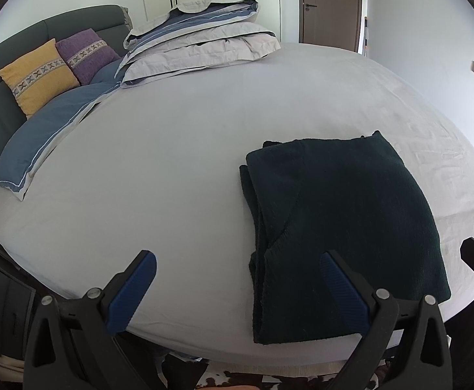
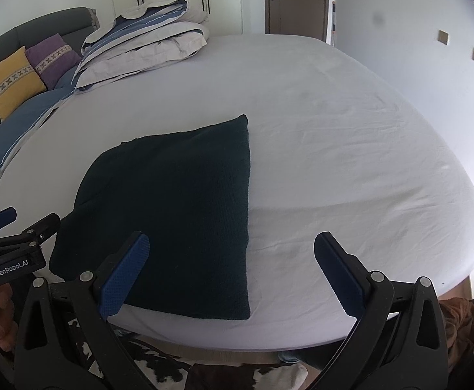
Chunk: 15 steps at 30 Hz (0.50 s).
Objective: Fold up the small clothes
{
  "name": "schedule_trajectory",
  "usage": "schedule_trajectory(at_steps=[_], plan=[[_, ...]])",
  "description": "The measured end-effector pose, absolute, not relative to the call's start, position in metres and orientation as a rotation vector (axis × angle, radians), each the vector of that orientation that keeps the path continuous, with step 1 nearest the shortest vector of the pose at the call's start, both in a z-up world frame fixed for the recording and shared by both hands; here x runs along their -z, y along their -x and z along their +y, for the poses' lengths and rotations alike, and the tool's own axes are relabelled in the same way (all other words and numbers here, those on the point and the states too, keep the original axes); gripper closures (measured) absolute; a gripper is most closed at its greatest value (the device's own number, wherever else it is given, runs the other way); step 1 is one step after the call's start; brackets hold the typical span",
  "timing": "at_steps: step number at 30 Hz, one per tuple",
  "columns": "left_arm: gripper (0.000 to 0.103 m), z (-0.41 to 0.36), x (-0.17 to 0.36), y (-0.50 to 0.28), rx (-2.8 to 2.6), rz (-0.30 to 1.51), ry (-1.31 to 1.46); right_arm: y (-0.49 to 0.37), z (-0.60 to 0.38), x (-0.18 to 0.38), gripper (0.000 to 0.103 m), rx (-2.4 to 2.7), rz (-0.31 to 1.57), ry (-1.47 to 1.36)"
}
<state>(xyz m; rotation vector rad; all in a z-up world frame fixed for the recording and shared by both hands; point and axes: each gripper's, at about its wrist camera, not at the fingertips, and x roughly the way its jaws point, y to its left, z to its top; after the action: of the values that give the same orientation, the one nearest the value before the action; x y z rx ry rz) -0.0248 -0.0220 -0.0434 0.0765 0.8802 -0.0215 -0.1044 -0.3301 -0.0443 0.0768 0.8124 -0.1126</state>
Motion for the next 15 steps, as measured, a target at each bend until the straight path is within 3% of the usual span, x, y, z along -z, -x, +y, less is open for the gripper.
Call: schedule_trajectory(at_steps=[15], plan=[[0.0, -0.0198, 0.0462, 0.0286, 0.023, 0.884, -0.075, 0.103, -0.3243, 0.0464, 0.0, 0.105, 0.817, -0.074]])
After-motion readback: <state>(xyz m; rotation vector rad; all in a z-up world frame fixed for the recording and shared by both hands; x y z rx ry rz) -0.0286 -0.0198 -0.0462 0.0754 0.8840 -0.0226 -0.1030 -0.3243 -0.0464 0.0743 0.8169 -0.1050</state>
